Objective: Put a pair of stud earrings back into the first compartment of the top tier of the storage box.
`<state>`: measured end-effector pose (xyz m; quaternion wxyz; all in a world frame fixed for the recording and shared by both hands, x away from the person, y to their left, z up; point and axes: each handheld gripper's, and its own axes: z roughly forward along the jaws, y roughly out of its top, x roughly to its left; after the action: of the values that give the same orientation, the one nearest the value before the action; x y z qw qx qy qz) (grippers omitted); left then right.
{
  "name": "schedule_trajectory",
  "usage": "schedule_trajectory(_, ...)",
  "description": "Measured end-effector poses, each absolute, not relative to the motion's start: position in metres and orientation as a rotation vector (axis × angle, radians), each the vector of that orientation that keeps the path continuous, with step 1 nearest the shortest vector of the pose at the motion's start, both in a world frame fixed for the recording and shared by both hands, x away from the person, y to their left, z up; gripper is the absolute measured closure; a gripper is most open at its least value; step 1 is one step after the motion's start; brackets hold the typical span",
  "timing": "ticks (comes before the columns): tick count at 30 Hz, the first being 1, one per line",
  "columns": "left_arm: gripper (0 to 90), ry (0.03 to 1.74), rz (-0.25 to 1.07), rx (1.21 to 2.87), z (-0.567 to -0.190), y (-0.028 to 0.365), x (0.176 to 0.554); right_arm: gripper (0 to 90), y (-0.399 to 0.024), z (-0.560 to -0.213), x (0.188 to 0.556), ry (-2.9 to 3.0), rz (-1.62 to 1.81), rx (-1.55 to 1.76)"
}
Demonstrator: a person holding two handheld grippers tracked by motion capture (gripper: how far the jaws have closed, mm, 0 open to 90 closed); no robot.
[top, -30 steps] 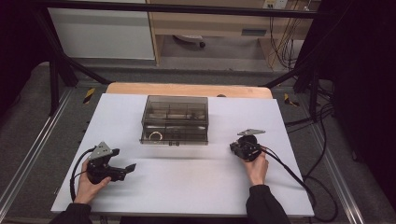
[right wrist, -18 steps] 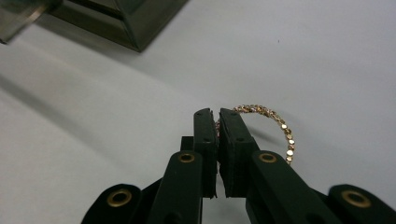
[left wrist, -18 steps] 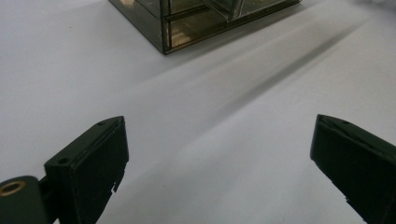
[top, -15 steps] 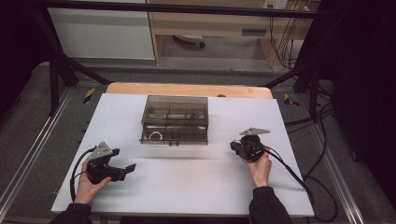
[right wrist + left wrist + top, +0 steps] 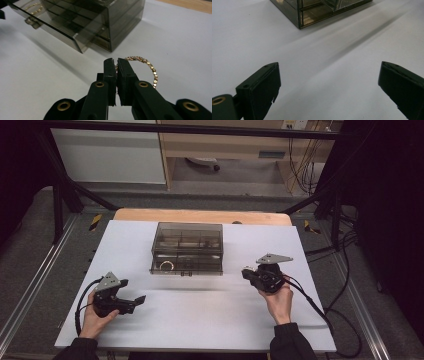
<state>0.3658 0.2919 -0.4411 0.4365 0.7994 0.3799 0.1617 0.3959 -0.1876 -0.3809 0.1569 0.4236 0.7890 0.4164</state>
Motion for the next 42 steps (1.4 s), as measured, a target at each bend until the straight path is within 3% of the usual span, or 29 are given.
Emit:
schedule_trajectory(17,3.9,0.945,0.404,1.987,-0.441,0.292,0.366,86.3,-0.134,-0.344,0.389,2.312,1.298,1.041)
schedule_trajectory(42,3.9,0.943,0.403,1.987,-0.441,0.292,0.366,86.3,-0.044,-0.336,0.408,2.404,1.361,0.905)
